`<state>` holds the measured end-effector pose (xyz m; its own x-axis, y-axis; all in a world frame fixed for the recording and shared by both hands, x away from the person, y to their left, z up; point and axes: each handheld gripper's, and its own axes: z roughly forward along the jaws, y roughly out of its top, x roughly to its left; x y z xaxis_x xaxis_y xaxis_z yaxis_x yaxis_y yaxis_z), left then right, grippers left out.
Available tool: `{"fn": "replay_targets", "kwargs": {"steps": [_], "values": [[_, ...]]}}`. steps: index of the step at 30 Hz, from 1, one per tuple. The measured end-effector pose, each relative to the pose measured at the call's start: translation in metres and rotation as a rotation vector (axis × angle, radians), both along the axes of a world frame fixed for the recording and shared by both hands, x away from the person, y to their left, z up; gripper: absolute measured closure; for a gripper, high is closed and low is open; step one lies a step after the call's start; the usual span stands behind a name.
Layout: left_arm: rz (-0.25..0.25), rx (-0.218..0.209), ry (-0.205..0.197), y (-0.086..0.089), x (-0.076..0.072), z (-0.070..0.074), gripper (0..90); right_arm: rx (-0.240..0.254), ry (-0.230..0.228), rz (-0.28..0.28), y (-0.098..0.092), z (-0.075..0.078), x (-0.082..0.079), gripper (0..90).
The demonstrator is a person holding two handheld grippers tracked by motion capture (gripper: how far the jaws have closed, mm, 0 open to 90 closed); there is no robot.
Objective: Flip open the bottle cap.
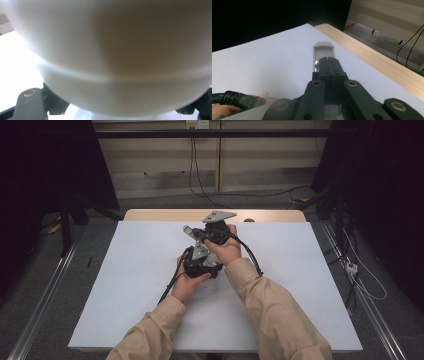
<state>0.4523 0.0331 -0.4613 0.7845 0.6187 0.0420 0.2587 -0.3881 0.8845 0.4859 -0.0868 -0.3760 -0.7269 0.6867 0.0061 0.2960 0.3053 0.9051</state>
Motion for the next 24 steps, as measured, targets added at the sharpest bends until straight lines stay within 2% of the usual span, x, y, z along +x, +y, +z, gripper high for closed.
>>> {"fn": "replay_targets", "kwargs": {"steps": [24], "values": [[0.002, 0.000, -0.001, -0.0005, -0.0001, -0.0002, 18.4, 0.004, 0.002, 0.001, 0.0000, -0.0012, 0.0006, 90.0]]}}
